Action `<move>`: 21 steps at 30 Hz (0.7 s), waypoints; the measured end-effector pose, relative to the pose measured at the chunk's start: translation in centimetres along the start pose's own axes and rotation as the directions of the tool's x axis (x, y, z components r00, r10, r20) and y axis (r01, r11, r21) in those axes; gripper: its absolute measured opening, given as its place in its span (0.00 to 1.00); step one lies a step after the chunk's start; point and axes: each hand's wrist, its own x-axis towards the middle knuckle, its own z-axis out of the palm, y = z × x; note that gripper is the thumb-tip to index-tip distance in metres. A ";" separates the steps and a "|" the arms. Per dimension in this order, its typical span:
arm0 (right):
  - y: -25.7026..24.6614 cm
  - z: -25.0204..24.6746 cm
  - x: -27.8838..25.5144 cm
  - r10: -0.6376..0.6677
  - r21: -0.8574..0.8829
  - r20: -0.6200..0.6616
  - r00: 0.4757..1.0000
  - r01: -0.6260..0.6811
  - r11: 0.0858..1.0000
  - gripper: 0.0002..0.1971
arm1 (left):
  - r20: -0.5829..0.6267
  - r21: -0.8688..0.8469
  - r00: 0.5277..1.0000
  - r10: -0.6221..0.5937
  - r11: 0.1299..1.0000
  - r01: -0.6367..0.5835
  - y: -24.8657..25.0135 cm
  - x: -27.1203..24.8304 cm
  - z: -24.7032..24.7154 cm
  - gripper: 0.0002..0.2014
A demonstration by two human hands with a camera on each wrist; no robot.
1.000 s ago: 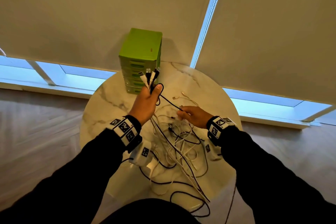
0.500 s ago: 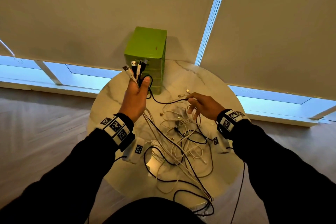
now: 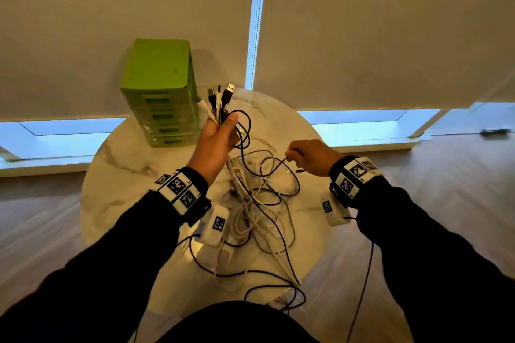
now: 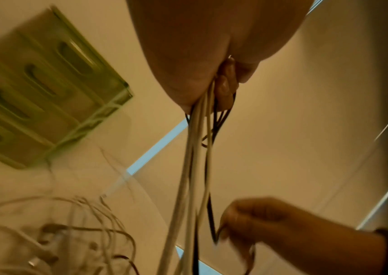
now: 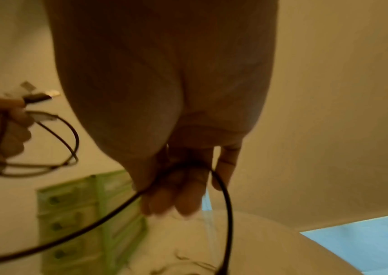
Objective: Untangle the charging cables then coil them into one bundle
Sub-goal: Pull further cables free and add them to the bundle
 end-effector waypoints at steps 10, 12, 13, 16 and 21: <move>2.3 4.8 -10.4 0.002 0.614 0.029 1.000 -0.019 0.789 0.15 | 0.324 -0.042 0.945 -0.041 0.997 0.058 -3.8 -2.1 10.5 0.08; 2.0 5.7 -11.5 0.053 0.710 -0.032 0.998 -0.015 0.704 0.09 | 0.370 0.013 0.929 -0.022 1.000 0.019 -4.5 -2.6 11.9 0.15; 1.9 5.9 -12.1 0.078 0.709 -0.095 0.992 0.012 0.705 0.09 | 0.386 0.044 0.922 -0.018 0.999 0.002 -4.7 -2.7 12.3 0.17; 2.5 6.0 -13.9 0.200 0.631 -0.214 0.956 -0.021 0.776 0.11 | 0.417 0.123 0.908 -0.042 0.992 -0.010 -5.6 -2.8 13.3 0.13; 5.4 5.7 -16.2 0.421 0.595 -0.289 0.859 -0.184 0.783 0.13 | 0.389 0.135 0.910 -0.143 0.986 0.097 -6.2 -2.9 13.8 0.03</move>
